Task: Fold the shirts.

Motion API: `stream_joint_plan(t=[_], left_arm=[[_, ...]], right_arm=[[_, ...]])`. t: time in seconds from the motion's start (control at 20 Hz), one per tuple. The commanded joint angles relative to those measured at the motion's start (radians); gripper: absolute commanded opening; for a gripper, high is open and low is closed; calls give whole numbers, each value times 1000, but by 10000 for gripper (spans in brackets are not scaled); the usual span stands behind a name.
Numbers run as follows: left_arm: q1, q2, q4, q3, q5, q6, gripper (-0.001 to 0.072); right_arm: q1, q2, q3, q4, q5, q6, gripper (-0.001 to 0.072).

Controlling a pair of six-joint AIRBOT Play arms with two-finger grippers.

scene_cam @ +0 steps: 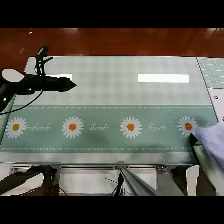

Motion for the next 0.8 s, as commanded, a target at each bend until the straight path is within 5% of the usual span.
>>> stream_joint_plan(t=[0.0, 0.15, 0.3, 0.35, 0.4, 0.45, 0.55, 0.65, 0.75], left_arm=[[14, 6, -1, 10, -33, 1, 18], [21, 6, 0, 52, -95, 1, 18], [30, 6, 0, 125, -176, 1, 41], [31, 6, 0, 155, -196, 0, 150], [31, 6, 0, 197, -216, 0, 367], [24, 6, 0, 237, -227, -2, 454], [-10, 6, 20, 321, -244, -2, 455], [-76, 6, 181, 385, -262, -69, 482], [-153, 6, 467, 422, -322, -245, 715]], right_arm=[[2, 20, 0, 10, 3, -9, 545], [2, 31, 1, 32, -62, -8, 539], [2, 1, 1, 237, -194, -25, 539], [2, -21, 1, 369, -237, -46, 539], [2, -44, 1, 514, -265, -64, 539], [8, -70, 0, 684, -289, -78, 539], [88, -116, 0, 872, -334, -84, 539], [272, -157, 0, 870, -357, -93, 543], [501, -198, 0, 765, -375, -121, 613]])
